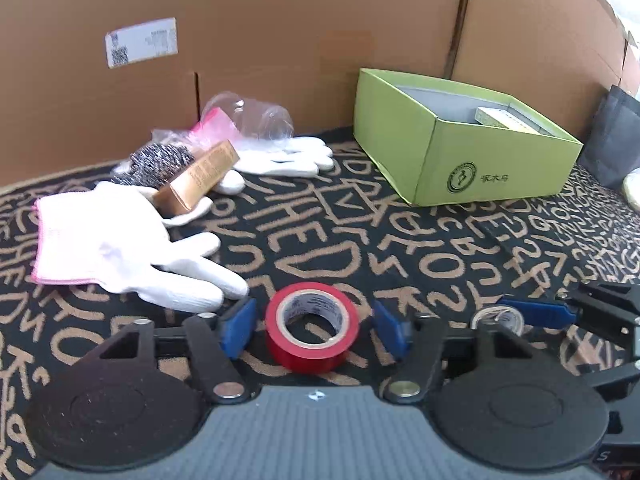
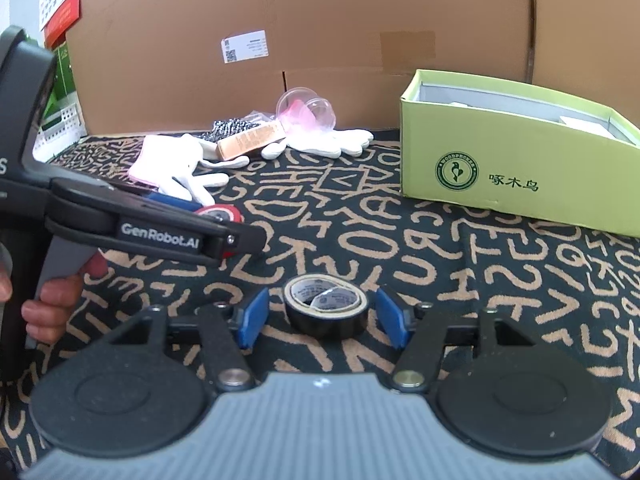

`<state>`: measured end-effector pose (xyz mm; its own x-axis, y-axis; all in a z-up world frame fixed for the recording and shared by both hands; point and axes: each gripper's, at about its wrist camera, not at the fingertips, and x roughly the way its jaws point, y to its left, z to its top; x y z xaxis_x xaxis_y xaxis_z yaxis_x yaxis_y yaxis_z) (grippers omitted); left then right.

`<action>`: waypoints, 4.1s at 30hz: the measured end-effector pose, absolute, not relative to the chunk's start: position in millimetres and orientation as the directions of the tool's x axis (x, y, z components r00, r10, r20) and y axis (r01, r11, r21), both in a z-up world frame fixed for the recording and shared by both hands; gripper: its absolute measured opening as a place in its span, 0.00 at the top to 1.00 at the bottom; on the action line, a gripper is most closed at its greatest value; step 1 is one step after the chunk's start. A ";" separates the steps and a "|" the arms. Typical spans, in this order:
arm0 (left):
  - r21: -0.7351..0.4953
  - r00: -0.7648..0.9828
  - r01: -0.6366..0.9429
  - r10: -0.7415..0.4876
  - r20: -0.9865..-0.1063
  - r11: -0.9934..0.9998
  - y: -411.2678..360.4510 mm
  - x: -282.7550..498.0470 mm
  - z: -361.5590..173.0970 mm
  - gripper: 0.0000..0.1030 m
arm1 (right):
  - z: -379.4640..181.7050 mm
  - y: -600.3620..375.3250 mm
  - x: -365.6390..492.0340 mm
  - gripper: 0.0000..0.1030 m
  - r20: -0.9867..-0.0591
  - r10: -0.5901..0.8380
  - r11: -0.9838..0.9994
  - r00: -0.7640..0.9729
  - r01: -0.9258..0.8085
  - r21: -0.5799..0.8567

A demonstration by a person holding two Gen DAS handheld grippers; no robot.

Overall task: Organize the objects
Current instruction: 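Grasp the red tape roll with left tool while right grasps black tape roll, then carry both tape rolls into the lime-green box and open both tools, then withdraw both tools from the lime-green box toward the gloves, then grasp the pink-cuffed white glove with left tool while right grasps copper box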

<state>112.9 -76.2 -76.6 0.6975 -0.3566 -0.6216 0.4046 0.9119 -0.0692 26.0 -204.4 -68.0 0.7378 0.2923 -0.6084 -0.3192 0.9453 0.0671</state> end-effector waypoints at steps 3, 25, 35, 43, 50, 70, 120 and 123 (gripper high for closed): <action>-0.071 0.702 0.396 -0.352 -0.620 0.916 -75.6 111.7 -76.5 0.39 | -67.9 -203.7 25.4 0.57 -0.607 0.278 0.949 0.745 -0.312 0.052; -0.140 0.675 0.609 -0.603 -0.426 0.781 -164.9 138.6 38.3 0.52 | 16.8 -295.5 45.8 0.58 -0.363 0.097 0.991 0.927 -0.124 -0.050; -0.127 0.676 0.567 -0.547 -0.494 0.814 -255.3 217.6 29.0 0.52 | 8.4 -341.0 145.5 0.58 -0.370 -0.020 0.998 0.929 -0.006 -0.068; -0.188 0.713 0.512 -0.537 -0.451 0.838 -250.7 231.8 21.9 0.12 | -10.7 -359.3 161.0 0.25 -0.351 -0.059 0.997 0.934 0.041 -0.058; -0.219 0.748 0.507 -0.551 -0.370 0.834 -191.0 164.9 13.2 0.12 | -17.5 -346.5 64.1 0.00 -0.190 -0.034 0.999 0.981 0.037 0.012; -0.146 0.849 0.028 -0.101 -0.519 0.989 -1.0 94.2 -42.7 0.12 | -46.5 -233.2 11.6 0.00 -0.369 0.301 0.953 0.879 -0.270 0.136; -0.239 0.672 0.361 -0.429 -0.603 0.901 7.7 75.6 -64.8 0.87 | -53.6 -175.1 53.3 0.72 -0.611 0.352 0.926 0.709 -0.359 0.117; -0.217 0.664 0.381 -0.429 -0.613 0.899 -4.9 61.4 -66.1 0.86 | -51.4 -189.8 28.1 0.71 -0.618 0.316 0.936 0.719 -0.342 0.081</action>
